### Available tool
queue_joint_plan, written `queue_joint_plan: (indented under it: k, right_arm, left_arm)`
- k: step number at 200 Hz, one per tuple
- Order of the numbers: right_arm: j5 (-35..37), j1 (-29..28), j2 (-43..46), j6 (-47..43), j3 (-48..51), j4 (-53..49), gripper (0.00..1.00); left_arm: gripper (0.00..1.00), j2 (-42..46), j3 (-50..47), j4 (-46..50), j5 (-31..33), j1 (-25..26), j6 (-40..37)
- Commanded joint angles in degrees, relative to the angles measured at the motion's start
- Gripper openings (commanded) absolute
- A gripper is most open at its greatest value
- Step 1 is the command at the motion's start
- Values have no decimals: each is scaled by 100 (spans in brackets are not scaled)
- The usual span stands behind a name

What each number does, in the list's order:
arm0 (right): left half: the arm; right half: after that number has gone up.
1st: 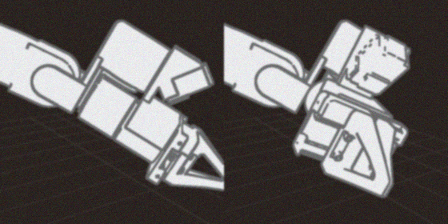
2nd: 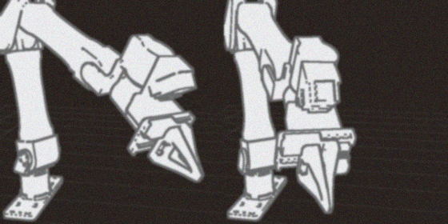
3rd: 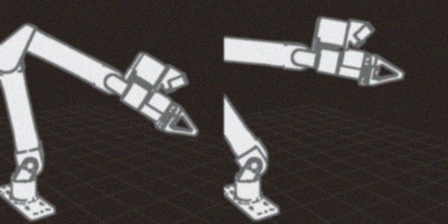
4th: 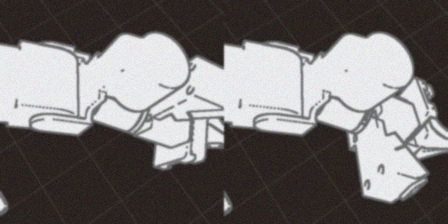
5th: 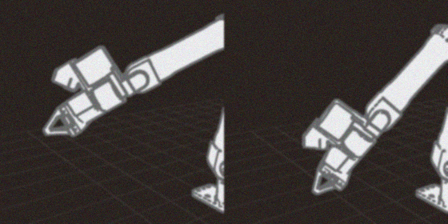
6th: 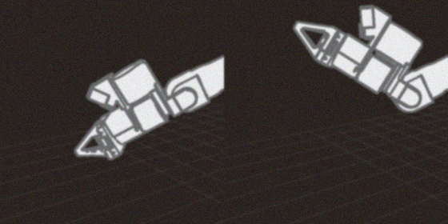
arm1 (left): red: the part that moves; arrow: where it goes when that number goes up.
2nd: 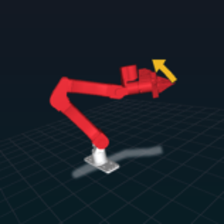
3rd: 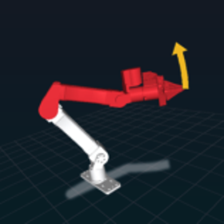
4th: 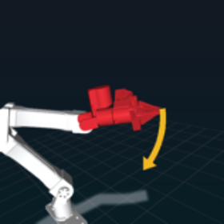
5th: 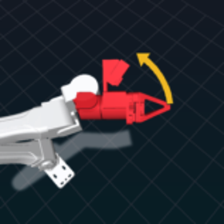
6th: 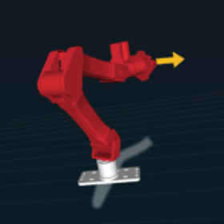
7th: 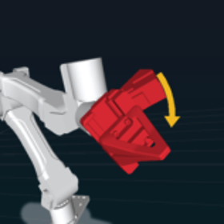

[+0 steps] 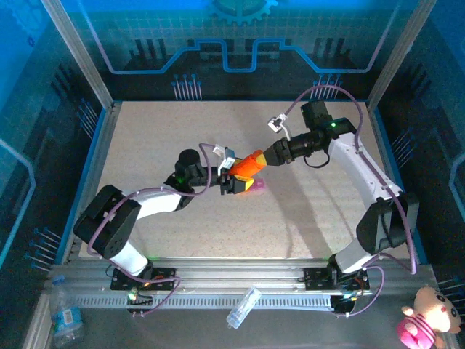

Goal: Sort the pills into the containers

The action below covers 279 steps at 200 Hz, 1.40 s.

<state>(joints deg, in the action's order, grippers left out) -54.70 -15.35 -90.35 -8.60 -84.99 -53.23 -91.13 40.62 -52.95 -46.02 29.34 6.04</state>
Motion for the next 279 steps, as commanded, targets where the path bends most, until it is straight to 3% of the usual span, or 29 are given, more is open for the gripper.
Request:
queue_joint_plan:
  k: [1, 62, 102, 163, 186, 279]
  right_arm:
    - [-112, -87, -83, -4, 26, -245, 35]
    - [-187, -97, -418, -340, -410, -687, 36]
    - [-41, -167, -513, -171, -500, -689, 35]
    - [282, -201, 70, 2096, 651, 1297, 40]
    - [315, -200, 140, 2428, 817, 1580, 42]
    - [250, -8, 546, 1930, 285, 1008, 79]
  left_arm:
    - [0, -5, 358, -493, -164, -25, 64]
    - [0, 60, 576, 56, -681, -30, 52]
    - [0, 38, 563, 5, -539, -31, 63]
    - [0, -1, 509, -226, -267, -40, 64]
    - [0, 0, 532, -139, -302, -35, 34]
    - [0, -36, 443, -195, -249, -60, 44]
